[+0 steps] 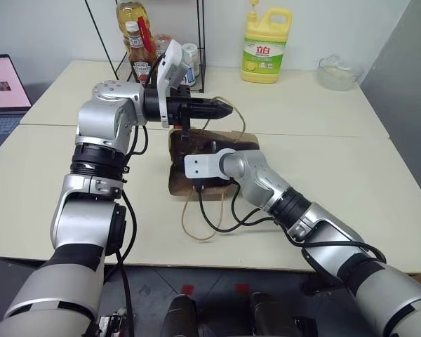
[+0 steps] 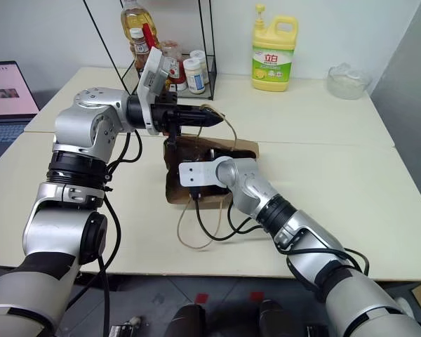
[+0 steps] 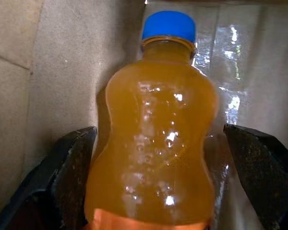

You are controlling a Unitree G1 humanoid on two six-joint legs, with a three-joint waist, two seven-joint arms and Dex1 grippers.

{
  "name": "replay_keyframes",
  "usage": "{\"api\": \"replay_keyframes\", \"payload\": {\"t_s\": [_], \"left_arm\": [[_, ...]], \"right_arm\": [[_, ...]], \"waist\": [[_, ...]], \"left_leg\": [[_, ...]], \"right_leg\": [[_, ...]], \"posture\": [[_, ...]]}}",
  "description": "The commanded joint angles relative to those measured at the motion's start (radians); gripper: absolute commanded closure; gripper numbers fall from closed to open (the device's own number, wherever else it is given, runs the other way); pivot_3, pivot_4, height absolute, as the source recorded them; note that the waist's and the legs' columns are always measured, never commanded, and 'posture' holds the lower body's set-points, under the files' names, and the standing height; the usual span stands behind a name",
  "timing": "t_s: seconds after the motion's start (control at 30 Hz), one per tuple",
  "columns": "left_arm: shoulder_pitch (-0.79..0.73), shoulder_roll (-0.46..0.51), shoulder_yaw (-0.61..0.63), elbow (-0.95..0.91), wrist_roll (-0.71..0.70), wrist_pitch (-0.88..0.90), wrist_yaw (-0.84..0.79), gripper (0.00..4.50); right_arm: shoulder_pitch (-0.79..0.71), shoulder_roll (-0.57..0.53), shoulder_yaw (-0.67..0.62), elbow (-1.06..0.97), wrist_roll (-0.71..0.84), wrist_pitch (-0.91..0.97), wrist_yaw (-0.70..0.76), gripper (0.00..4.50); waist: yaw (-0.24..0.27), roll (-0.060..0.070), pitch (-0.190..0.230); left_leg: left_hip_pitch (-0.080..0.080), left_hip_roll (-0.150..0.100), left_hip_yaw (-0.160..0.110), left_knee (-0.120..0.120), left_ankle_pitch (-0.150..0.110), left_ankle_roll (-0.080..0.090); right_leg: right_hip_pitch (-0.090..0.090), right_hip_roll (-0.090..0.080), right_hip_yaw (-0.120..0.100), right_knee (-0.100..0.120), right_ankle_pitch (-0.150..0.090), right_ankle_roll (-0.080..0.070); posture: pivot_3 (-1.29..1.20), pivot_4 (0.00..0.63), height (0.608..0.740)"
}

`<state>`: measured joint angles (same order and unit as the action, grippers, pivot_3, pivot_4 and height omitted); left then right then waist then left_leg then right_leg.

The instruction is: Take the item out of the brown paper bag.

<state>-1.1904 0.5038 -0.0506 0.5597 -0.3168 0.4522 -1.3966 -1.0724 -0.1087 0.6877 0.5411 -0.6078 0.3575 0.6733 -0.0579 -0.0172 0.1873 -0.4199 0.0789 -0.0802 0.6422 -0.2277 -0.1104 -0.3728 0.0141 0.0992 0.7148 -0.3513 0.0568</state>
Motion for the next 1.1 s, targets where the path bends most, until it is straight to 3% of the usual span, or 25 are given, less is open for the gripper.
{"api": "replay_keyframes", "payload": {"t_s": [0.03, 0.17, 0.5, 0.67, 1.1], "left_arm": [[-0.004, -0.003, 0.023, -0.042, -0.025, -0.013, 0.004, 4.5], [-0.003, -0.004, 0.021, -0.038, -0.021, -0.024, 0.008, 4.5], [-0.004, 0.006, 0.019, 0.024, 0.006, -0.08, 0.024, 4.5], [-0.02, 0.004, 0.019, 0.067, 0.015, -0.108, 0.039, 4.5], [-0.035, -0.01, 0.019, 0.115, 0.026, -0.145, 0.052, 4.5]], "right_arm": [[0.027, -0.023, 0.004, 0.018, -0.022, -0.004, 0.004, 0.97], [0.043, -0.039, 0.0, 0.0, -0.028, -0.015, 0.008, 1.9], [0.116, -0.114, -0.087, -0.298, 0.058, -0.019, 0.14, 1.93], [0.187, -0.121, -0.142, -0.546, 0.151, 0.063, 0.259, 2.03], [0.196, -0.171, -0.296, -0.802, 0.388, 0.158, 0.33, 2.1]], "waist": [[0.0, 0.0, 0.0], [0.001, 0.0, 0.0], [0.003, 0.0, 0.0], [0.0, 0.0, 0.0], [-0.001, 0.001, 0.0]], "left_leg": [[0.0, 0.0, 0.0, 0.0, 0.0, 0.0], [0.0, 0.0, -0.001, 0.0, 0.0, 0.0], [0.0, 0.0, -0.001, 0.0, 0.0, 0.0], [0.0, 0.0, -0.001, -0.002, 0.0, 0.0], [-0.001, 0.0, -0.001, -0.002, 0.0, 0.0]], "right_leg": [[0.0, 0.0, 0.0, 0.0, 0.0, 0.0], [0.0, 0.0, -0.001, 0.001, 0.0, 0.0], [0.0, 0.0, -0.001, 0.0, 0.0, 0.0], [0.0, 0.0, -0.001, 0.0, 0.0, 0.0], [-0.001, 0.0, -0.001, -0.001, 0.0, 0.0]], "posture": [[0.0, 0.15, 0.74], [0.0, 0.15, 0.74], [0.0, 0.15, 0.74], [0.0, 0.15, 0.74], [0.0, 0.15, 0.74]]}}
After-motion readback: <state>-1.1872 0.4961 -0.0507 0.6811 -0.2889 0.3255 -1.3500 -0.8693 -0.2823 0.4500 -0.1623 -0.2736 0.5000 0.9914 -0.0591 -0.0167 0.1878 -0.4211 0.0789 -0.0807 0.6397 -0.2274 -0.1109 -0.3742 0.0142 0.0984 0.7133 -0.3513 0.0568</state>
